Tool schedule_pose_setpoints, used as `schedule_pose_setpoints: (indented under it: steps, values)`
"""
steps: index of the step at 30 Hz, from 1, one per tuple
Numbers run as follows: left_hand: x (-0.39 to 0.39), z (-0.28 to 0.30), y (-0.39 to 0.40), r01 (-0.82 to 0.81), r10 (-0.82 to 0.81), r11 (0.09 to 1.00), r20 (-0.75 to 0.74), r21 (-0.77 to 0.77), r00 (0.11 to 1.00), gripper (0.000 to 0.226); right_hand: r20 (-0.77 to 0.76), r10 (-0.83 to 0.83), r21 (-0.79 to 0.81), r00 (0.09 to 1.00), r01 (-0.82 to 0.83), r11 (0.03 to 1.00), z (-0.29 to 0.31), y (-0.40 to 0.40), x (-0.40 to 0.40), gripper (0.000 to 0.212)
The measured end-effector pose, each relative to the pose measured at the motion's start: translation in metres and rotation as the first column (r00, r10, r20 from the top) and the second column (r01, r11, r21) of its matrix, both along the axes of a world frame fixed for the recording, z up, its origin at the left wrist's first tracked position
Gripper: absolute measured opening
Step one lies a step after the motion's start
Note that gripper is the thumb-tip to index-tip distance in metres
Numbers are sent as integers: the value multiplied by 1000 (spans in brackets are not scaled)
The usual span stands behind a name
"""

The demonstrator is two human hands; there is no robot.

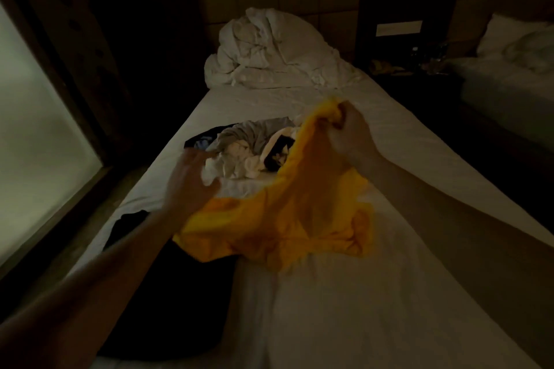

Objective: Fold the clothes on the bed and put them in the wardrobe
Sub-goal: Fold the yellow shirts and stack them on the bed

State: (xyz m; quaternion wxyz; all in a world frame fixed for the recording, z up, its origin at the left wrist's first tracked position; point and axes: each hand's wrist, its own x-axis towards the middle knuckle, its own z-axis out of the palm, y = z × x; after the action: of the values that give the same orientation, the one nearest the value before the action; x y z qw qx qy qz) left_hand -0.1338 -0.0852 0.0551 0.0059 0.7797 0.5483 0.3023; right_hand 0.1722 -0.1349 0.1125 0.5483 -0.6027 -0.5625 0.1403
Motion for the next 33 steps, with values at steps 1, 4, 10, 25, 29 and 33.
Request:
schedule_pose_setpoints:
  steps: [1,4,10,25,29,33]
  values:
    - [18,-8,-17,91,-93,989,10,115,996,29,44,61,-27,997,-60,998,1,4,-11,18]
    - [71,-46,-67,396,-424,900,-160,-182,891,27,57,159,-158,986,-149,976,-6,19,-34,17]
    - [104,-149,-66,174,-380,854,-359,-490,852,106,-179,99,-359,979,-159,920,-40,48,-13,35]
    - [80,-34,-22,138,-143,988,63,70,988,28,617,404,-500,675,-60,864,-143,-38,48,35]
    - [51,-4,-10,34,-41,996,82,86,996,36,298,137,-227,945,-69,971,-73,-35,34,23]
    - [27,27,-20,77,-51,994,-272,83,961,77,-98,125,-81,987,-133,988,-4,-38,9,28]
